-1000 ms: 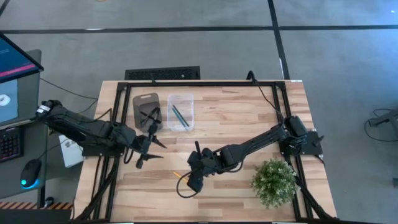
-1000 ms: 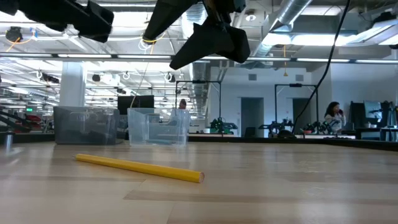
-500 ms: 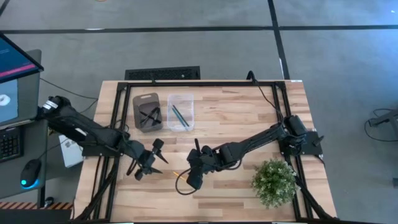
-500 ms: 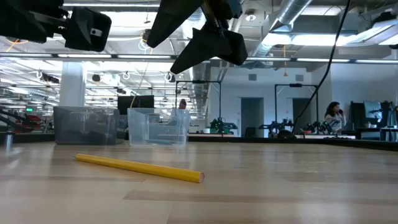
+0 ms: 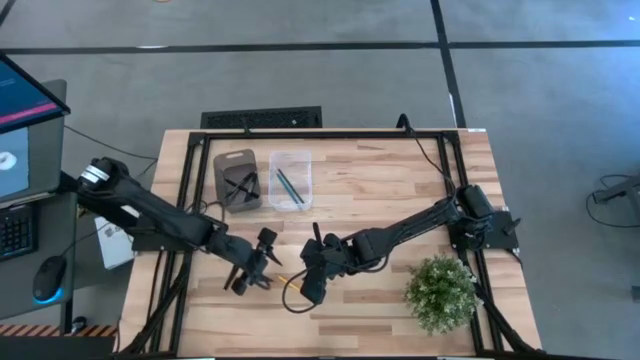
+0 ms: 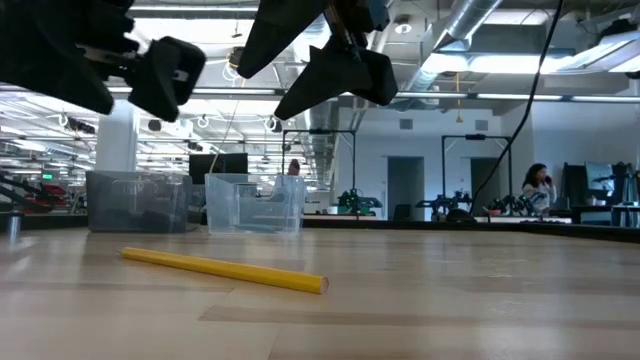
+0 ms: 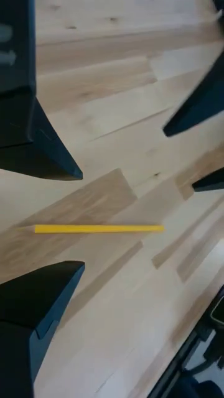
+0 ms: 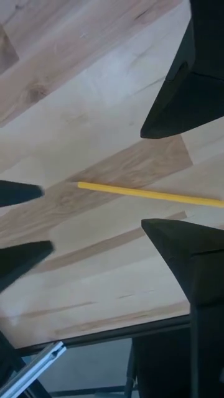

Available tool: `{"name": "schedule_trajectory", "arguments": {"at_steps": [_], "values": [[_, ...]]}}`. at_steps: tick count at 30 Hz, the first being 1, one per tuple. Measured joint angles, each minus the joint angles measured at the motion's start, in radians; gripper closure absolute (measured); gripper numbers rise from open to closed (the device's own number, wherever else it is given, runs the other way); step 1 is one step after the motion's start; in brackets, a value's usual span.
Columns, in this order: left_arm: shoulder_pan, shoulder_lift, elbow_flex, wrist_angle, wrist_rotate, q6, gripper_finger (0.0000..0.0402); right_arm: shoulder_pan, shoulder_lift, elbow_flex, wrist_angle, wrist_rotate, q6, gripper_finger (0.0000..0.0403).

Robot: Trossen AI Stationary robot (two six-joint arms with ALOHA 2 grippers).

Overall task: Sort pens & pencils
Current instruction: Put the yellow pencil into the transparent bin

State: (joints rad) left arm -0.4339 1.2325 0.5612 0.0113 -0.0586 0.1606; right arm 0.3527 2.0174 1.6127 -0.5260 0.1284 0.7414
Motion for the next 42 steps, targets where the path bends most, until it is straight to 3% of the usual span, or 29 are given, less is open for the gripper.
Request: {"name": "schedule_trajectory", "arguments": {"at_steps": [7,22,28,42], "values": [[0.0,0.178,0.114,-0.111,-0.002,0.015,0.0186,0.002,0.0,0.0,-0.01,0.0,0.012,0.0159],[-0.001,0.466,0.227,-0.112,0.023,0.012,0.0186,0.019,0.0,0.0,-0.078,-0.019,0.057,0.0159],[-0.001,0.483,0.243,-0.112,0.031,0.012,0.0186,0.027,0.0,0.0,-0.195,-0.049,0.105,0.0159],[-0.002,0.484,0.245,-0.122,-0.002,0.007,0.0186,0.033,0.0,0.0,-0.199,-0.05,0.106,0.0159]]}}
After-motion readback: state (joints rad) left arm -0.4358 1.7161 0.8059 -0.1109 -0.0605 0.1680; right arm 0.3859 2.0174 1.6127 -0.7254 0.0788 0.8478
